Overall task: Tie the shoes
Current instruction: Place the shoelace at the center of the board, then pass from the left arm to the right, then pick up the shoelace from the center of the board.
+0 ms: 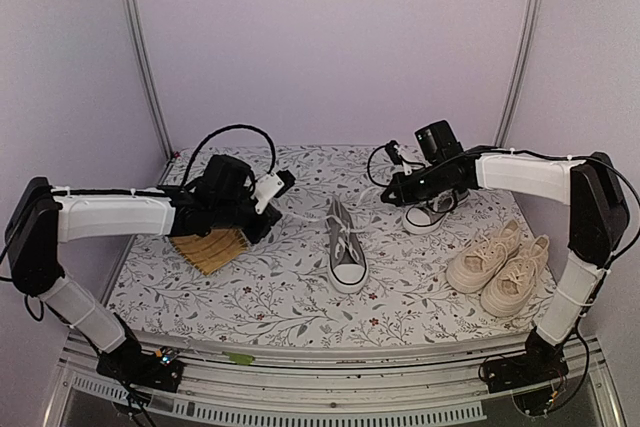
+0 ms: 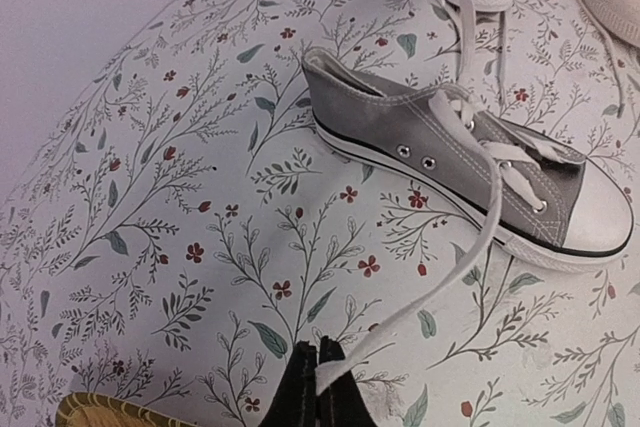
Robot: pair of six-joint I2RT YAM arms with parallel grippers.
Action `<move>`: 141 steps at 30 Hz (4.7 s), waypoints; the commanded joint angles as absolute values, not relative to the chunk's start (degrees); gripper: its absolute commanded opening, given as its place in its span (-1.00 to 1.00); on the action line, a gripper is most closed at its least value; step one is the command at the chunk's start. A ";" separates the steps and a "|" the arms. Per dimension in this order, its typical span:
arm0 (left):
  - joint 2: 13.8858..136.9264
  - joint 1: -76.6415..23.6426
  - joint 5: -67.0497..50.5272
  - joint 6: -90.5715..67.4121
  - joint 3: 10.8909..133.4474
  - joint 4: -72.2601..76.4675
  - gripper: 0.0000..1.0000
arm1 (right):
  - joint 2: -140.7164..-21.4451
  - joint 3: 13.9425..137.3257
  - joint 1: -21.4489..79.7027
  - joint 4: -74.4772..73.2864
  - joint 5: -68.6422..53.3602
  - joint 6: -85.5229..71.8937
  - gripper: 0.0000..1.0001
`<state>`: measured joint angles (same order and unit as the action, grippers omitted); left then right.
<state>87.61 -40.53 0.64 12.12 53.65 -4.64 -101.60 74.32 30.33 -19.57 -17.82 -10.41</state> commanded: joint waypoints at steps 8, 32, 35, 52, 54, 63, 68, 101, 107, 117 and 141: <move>94.05 -42.72 0.95 19.23 56.95 -2.62 -1.00 | -103.44 82.22 32.43 -20.59 -25.84 -1.20 -0.99; 96.99 -42.15 -0.60 27.02 49.67 29.30 -1.00 | -114.07 96.53 34.46 -28.07 -37.09 11.57 -0.11; 99.09 -41.73 -3.76 28.17 50.84 33.59 -1.00 | -113.03 94.52 32.37 -29.98 -34.35 11.60 -0.11; 115.74 -36.60 -24.14 8.79 64.50 55.22 -1.00 | -110.40 81.72 29.93 4.97 -39.72 14.01 -0.01; 117.20 -36.65 -25.77 5.76 65.18 58.67 -1.00 | -112.27 83.27 29.93 5.52 -41.54 14.85 -0.03; 120.41 -37.33 -27.59 -1.01 66.71 63.41 -1.00 | -116.88 84.73 29.89 7.39 -49.71 13.51 -0.04; 121.08 -37.55 -27.92 -3.73 67.02 65.19 -1.00 | -119.15 84.62 29.95 11.84 -54.39 10.29 -0.07; 122.72 -38.36 -29.73 -7.44 67.42 69.07 -1.00 | -121.37 85.61 30.42 12.76 -60.32 5.39 -0.99; 121.80 -38.12 -29.40 -6.25 67.14 65.80 -0.54 | -119.81 84.71 29.09 11.30 -56.81 5.11 -0.99; 113.28 -34.72 -31.22 3.53 63.38 37.65 0.25 | -119.04 84.59 26.19 2.27 -46.03 0.71 -0.99; 119.96 -38.44 -30.42 10.40 69.48 23.25 0.36 | -122.23 84.03 26.19 -2.58 -53.11 -16.23 -0.99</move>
<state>117.99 -38.26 -34.65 9.43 66.76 24.40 -121.16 84.05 25.91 -3.55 -49.60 -11.75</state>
